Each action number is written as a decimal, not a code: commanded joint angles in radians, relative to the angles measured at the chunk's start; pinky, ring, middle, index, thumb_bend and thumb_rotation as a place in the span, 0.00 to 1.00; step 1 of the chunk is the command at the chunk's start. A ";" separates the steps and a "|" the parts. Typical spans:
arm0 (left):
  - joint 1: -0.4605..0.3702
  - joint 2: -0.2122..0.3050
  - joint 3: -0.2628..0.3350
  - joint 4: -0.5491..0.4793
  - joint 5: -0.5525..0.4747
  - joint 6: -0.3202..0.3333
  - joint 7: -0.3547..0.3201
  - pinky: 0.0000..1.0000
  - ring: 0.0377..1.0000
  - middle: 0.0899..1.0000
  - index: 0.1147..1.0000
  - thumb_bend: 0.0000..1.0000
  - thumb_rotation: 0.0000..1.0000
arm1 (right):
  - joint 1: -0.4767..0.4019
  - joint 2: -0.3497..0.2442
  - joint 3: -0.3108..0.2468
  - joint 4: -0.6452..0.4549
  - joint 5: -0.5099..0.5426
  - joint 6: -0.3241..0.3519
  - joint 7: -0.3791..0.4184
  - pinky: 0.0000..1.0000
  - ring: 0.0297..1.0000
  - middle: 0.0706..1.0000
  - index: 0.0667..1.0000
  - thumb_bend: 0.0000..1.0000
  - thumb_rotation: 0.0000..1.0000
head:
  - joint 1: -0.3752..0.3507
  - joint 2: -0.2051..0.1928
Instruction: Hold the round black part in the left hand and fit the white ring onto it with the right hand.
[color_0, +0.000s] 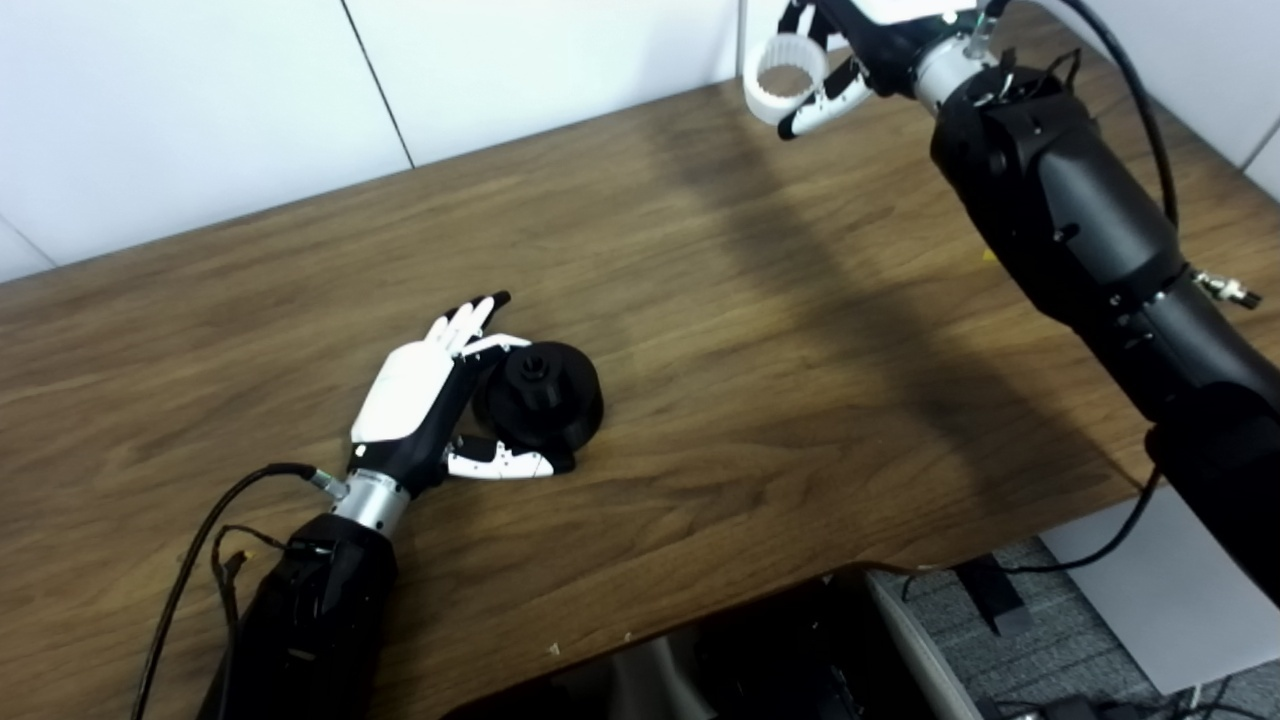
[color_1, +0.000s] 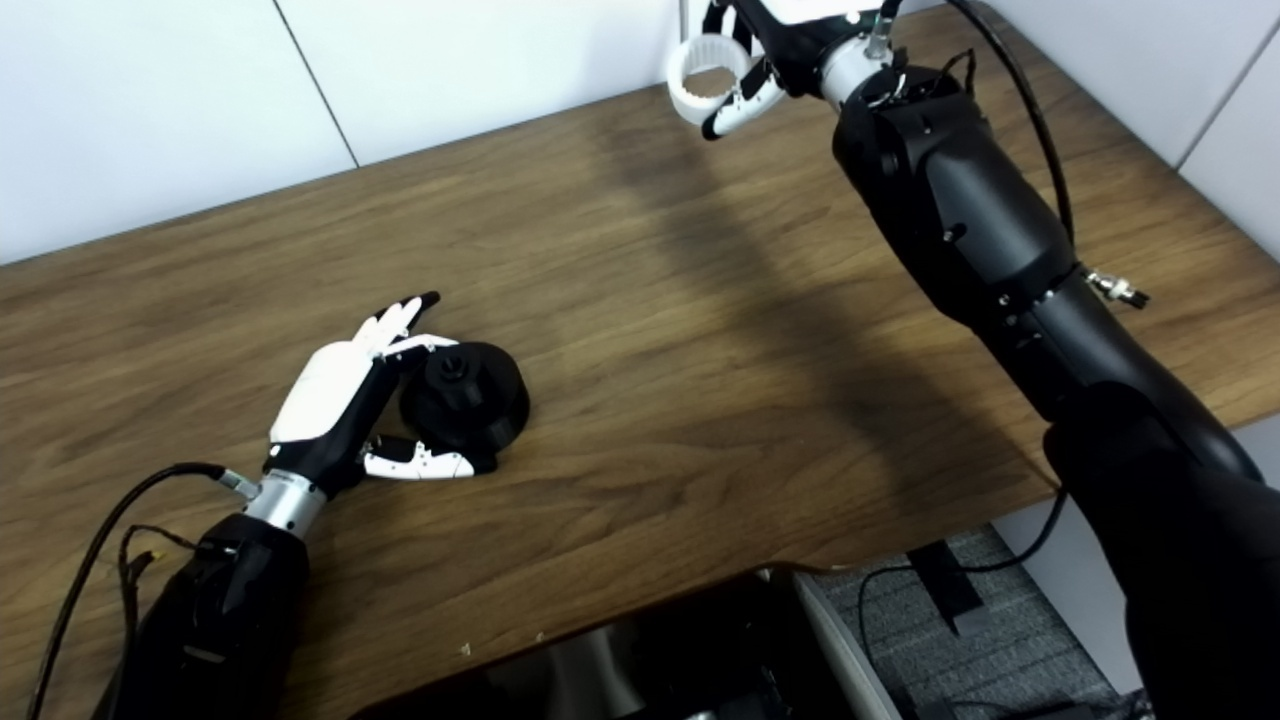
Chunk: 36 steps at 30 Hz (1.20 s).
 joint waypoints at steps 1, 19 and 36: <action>-0.008 0.010 -0.011 0.023 0.041 0.006 -0.016 1.00 1.00 1.00 0.63 1.00 0.43 | -0.036 -0.015 -0.027 -0.052 0.010 -0.017 0.002 1.00 0.64 0.50 0.58 0.78 0.32 | 0.002 0.000; -0.020 -0.036 -0.029 0.012 0.070 0.047 -0.022 1.00 1.00 1.00 0.63 1.00 0.38 | 0.021 -0.012 -0.066 -0.143 0.055 -0.080 0.022 0.97 0.65 0.50 0.57 0.80 0.26 | 0.231 0.030; -0.027 -0.061 -0.037 0.020 0.072 0.060 -0.015 1.00 1.00 1.00 0.63 1.00 0.39 | 0.036 -0.001 -0.096 -0.123 0.086 -0.155 0.001 0.95 0.63 0.48 0.55 0.82 0.23 | 0.268 0.038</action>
